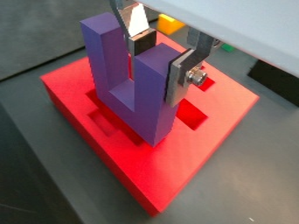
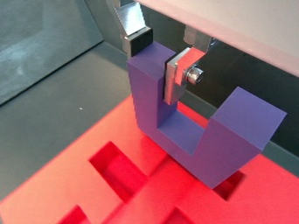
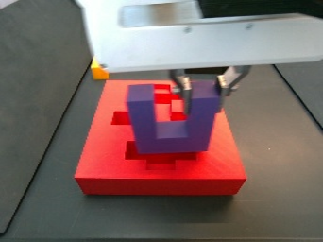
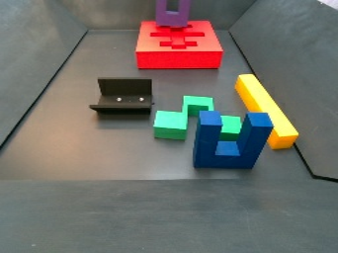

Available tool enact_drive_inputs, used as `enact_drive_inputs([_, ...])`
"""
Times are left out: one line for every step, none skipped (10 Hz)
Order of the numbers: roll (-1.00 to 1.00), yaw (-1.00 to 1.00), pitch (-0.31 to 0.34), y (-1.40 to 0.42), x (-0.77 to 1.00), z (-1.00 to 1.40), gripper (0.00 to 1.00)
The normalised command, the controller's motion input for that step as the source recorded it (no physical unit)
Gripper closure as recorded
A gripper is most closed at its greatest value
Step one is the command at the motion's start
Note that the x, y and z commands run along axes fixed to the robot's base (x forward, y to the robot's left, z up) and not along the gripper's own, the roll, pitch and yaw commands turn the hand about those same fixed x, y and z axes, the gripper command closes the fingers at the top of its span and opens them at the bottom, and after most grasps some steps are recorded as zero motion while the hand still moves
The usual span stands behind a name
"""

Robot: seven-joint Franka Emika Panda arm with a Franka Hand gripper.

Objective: Pick up the purple object. Move up. Place the purple object on the fixture. Regrasp the purple object. Move to above the board. Insert the purple object.
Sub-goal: Insert the purple object.

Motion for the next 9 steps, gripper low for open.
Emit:
enact_drive_inputs([0.04, 0.03, -0.023, -0.29, -0.22, 0.00, 1.00])
enact_drive_inputs([0.00, 0.12, -0.037, -0.27, 0.16, -0.12, 1.00])
enact_drive_inputs([0.00, 0.00, 0.000, 0.00, 0.40, -0.13, 1.00])
enact_drive_inputs([0.08, 0.00, 0.017, 0.05, 0.32, -0.14, 1.00])
enact_drive_inputs([0.15, 0.00, 0.034, 0.01, 0.10, -0.12, 1.00])
enact_drive_inputs([0.15, 0.00, 0.031, 0.00, 0.00, -0.17, 1.00])
enact_drive_inputs([0.14, 0.00, 0.000, 0.06, -0.20, -0.18, 1.00])
enact_drive_inputs([0.01, 0.00, 0.016, 0.24, -0.10, -0.09, 1.00])
enact_drive_inputs([0.04, 0.00, 0.024, 0.18, -0.01, -0.03, 1.00])
